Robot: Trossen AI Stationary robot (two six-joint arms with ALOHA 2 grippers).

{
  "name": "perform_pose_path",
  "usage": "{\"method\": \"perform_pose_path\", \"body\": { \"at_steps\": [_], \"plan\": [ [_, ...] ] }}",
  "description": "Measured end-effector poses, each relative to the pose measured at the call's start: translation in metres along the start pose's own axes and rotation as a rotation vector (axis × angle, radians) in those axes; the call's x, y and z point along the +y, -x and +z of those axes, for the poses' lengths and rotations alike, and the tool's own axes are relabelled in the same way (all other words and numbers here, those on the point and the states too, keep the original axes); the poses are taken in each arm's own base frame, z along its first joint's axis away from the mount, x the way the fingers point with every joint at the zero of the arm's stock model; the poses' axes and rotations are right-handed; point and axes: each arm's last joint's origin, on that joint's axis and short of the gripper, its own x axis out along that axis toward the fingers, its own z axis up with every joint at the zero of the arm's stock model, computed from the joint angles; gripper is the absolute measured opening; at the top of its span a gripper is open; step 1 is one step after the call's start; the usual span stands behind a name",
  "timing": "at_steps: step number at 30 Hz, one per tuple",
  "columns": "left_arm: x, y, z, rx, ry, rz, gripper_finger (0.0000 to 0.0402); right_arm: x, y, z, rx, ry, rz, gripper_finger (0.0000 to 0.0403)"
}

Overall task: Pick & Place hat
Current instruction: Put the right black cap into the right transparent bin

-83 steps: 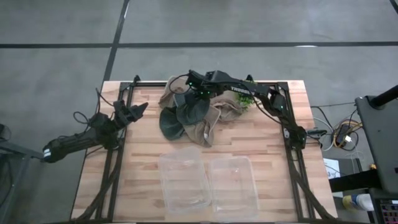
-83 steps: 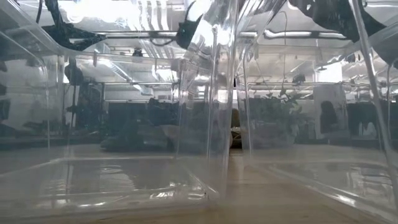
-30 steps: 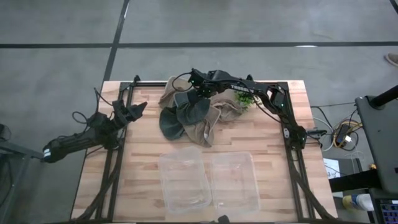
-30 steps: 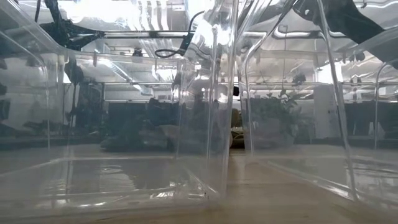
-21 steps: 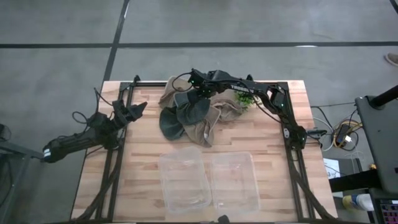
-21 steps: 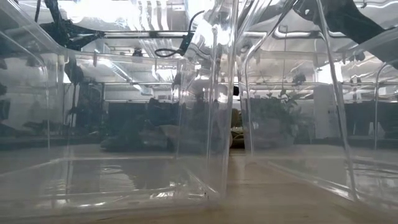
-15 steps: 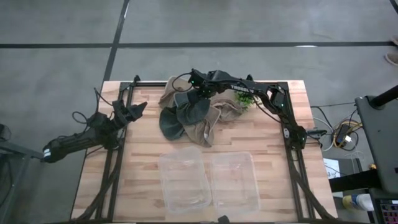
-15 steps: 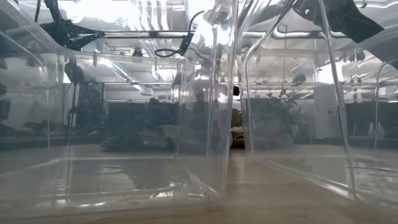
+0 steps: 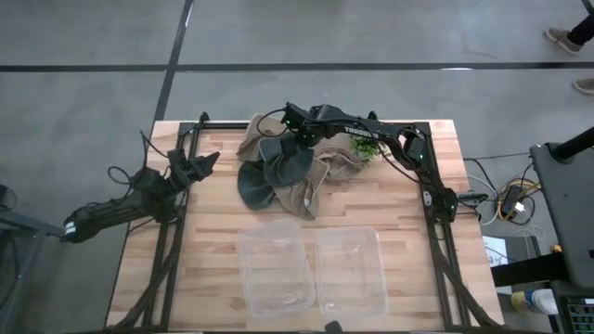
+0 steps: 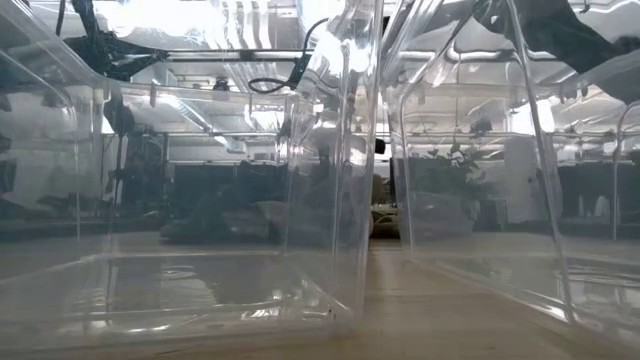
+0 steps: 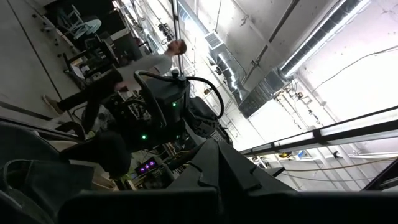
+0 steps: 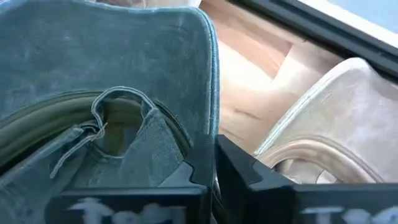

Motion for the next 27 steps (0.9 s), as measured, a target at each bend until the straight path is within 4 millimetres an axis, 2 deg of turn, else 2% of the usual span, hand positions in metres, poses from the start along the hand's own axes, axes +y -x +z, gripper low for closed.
{"method": "perform_pose_path", "body": {
  "at_steps": [12, 23, 27],
  "plan": [
    [0.0, 0.0, 0.0, 0.0, 0.0, 0.0, 0.0, 0.012, 0.035, 0.012, -0.033, 0.005, 0.112, 0.0007],
    [0.0, 0.0, 0.0, -0.001, 0.0, 0.0, 0.0, 0.021, 0.073, 0.013, -0.033, 0.04, 0.173, 0.0007],
    [0.0, 0.0, 0.0, -0.001, 0.0, 0.0, 0.0, 0.019, 0.074, 0.012, -0.02, 0.044, 0.175, 0.0007]
  ]
}}
